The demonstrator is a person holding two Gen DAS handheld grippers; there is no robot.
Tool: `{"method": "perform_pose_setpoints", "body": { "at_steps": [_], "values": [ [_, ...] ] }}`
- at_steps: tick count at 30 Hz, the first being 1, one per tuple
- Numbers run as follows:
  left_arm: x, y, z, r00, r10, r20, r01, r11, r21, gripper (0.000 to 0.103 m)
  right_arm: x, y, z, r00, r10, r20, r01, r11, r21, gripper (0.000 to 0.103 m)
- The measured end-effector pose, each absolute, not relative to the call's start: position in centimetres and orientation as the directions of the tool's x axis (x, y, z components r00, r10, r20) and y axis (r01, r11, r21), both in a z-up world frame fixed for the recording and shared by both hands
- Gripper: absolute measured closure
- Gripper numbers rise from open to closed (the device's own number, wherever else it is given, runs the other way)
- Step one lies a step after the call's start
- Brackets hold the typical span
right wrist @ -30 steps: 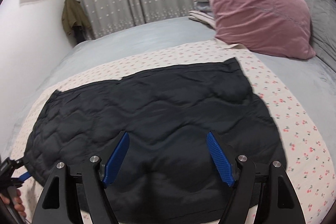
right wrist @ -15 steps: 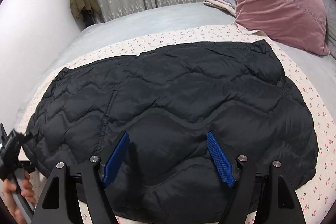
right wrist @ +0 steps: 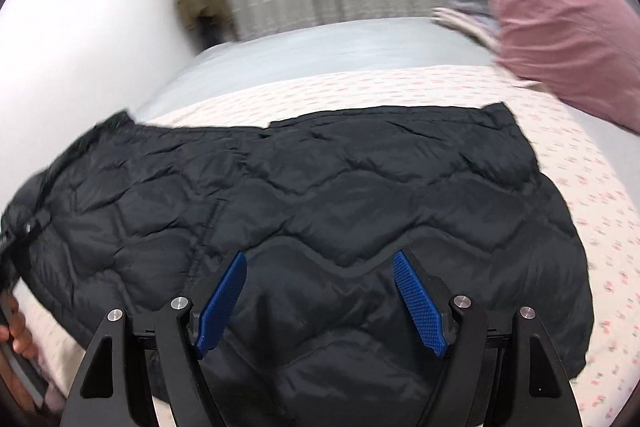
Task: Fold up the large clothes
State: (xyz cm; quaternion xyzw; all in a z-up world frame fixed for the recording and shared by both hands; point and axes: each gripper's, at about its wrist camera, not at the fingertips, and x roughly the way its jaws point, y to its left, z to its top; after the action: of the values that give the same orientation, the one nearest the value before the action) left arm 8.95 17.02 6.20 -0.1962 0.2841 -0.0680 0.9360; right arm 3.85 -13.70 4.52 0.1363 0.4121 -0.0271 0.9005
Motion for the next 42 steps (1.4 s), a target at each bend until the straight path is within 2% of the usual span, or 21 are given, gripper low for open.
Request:
{"method": "perform_pose_setpoints", "body": {
  "at_steps": [3,7,12,15,18,22,25,29,34,36,39,40,41,42],
  "values": [
    [7.9,17.8,7.7,0.857,-0.146,-0.494,-0.040,0.937,-0.347,0.085,4.4,-9.8,4.3,0.639,0.138,-0.757,0.046,0.975,0.216,0.026],
    [7.3,16.9,9.3,0.884,-0.164,-0.438,0.002,0.938,-0.348,0.085,5.3,-4.9,2.7,0.582,0.250,-0.774,-0.091,0.966,0.244,0.026],
    [6.2,12.8,10.0,0.897,-0.306,-0.318,0.180,0.912,-0.368,0.085,6.6,-2.4,-0.5,0.533,0.254,-0.807,-0.154,0.967,0.202,0.026],
    [6.4,9.0,10.2,0.876,-0.394,-0.277,0.293,0.893,-0.342,0.084,6.7,-4.9,-0.2,0.528,0.341,-0.778,-0.119,0.936,0.330,0.026],
    [7.1,5.8,9.7,0.824,-0.498,-0.270,0.389,0.844,-0.369,0.082,5.9,-9.0,1.9,0.571,0.407,-0.713,-0.057,0.886,0.460,0.026],
    [8.5,1.2,7.8,0.721,-0.621,-0.307,0.505,0.775,-0.381,0.078,3.7,-16.4,4.1,0.681,0.311,-0.664,0.096,0.860,0.501,0.026],
    [9.7,-2.0,5.3,0.611,-0.691,-0.386,0.565,0.722,-0.399,0.076,2.3,-21.5,3.6,0.699,0.277,-0.659,0.223,0.791,0.570,0.026],
    [11.0,-5.9,1.4,0.462,-0.712,-0.528,0.619,0.686,-0.383,0.074,0.4,-27.4,2.1,0.708,0.244,-0.663,0.352,0.693,0.630,0.026],
    [11.6,-7.7,-0.8,0.326,-0.734,-0.596,0.671,0.624,-0.401,0.072,-0.6,-29.3,1.5,0.719,0.273,-0.639,0.372,0.625,0.687,0.026],
    [11.2,-7.8,-0.4,0.298,-0.731,-0.613,0.701,0.604,-0.380,0.068,-0.8,-29.0,1.6,0.730,0.324,-0.602,0.338,0.594,0.730,0.026],
    [9.8,-7.4,0.7,0.241,-0.749,-0.617,0.766,0.538,-0.353,0.044,0.1,-28.1,1.3,0.730,0.420,-0.540,0.287,0.529,0.799,0.023],
    [9.3,-7.1,1.1,0.218,-0.761,-0.610,0.786,0.508,-0.352,0.033,1.0,-28.1,1.2,0.727,0.437,-0.530,0.282,0.514,0.810,0.022],
    [8.8,-6.9,1.6,0.202,-0.773,-0.602,0.804,0.482,-0.348,0.028,1.4,-27.8,1.0,0.722,0.459,-0.518,0.276,0.496,0.824,0.022],
    [8.3,-6.5,2.3,0.186,-0.784,-0.592,0.822,0.455,-0.343,0.028,2.1,-27.7,1.0,0.718,0.471,-0.513,0.272,0.488,0.829,0.022]
  ]
}}
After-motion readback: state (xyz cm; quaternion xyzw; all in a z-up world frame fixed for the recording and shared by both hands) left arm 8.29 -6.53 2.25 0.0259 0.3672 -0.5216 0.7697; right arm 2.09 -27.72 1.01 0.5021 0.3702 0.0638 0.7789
